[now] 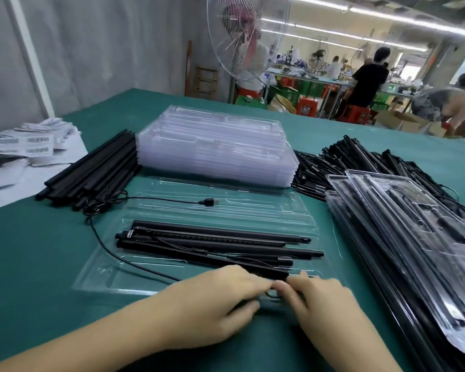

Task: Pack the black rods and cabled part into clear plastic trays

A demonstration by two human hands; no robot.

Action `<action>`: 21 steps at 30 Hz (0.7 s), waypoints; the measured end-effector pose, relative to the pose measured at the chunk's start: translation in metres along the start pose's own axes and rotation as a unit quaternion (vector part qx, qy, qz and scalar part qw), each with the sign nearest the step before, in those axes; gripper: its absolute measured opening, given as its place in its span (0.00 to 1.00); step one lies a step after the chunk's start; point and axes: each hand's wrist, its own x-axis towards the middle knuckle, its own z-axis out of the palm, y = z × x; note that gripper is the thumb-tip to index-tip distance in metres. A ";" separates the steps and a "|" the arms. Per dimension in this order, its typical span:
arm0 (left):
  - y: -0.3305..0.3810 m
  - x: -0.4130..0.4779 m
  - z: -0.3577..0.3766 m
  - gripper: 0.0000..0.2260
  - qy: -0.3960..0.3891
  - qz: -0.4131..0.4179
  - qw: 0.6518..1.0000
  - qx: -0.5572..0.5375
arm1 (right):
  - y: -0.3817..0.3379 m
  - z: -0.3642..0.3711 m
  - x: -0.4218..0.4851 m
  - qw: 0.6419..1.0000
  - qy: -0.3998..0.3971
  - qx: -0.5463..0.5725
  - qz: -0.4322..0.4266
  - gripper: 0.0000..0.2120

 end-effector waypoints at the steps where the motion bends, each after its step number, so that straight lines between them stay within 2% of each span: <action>1: -0.005 -0.006 -0.003 0.16 0.054 -0.006 0.998 -0.037 | -0.003 -0.002 0.002 1.000 0.000 0.003 0.012 0.21; 4: -0.026 -0.024 -0.017 0.11 0.196 -0.039 0.979 -0.035 | -0.010 -0.003 0.005 0.998 0.004 0.045 0.053 0.21; 9: -0.085 -0.036 -0.073 0.10 0.332 -0.155 0.929 0.063 | -0.012 -0.002 0.009 0.997 0.028 0.024 0.074 0.13; 12: -0.126 -0.032 -0.102 0.08 0.289 -0.239 0.916 0.144 | -0.016 -0.005 0.012 0.997 -0.001 0.019 0.074 0.15; 14: -0.147 -0.026 -0.111 0.08 0.197 -0.274 0.922 0.188 | -0.018 -0.007 0.013 0.996 -0.017 0.015 0.082 0.21; 16: -0.159 -0.021 -0.112 0.07 0.100 -0.311 0.918 0.225 | -0.018 -0.009 0.013 0.995 -0.030 0.015 0.092 0.23; 17: -0.162 -0.020 -0.111 0.07 0.074 -0.326 0.915 0.227 | -0.018 -0.010 0.013 0.994 -0.036 0.019 0.097 0.23; 21: -0.163 -0.022 -0.112 0.04 0.113 -0.332 0.922 0.168 | -0.017 -0.016 0.012 0.992 -0.056 0.026 0.108 0.23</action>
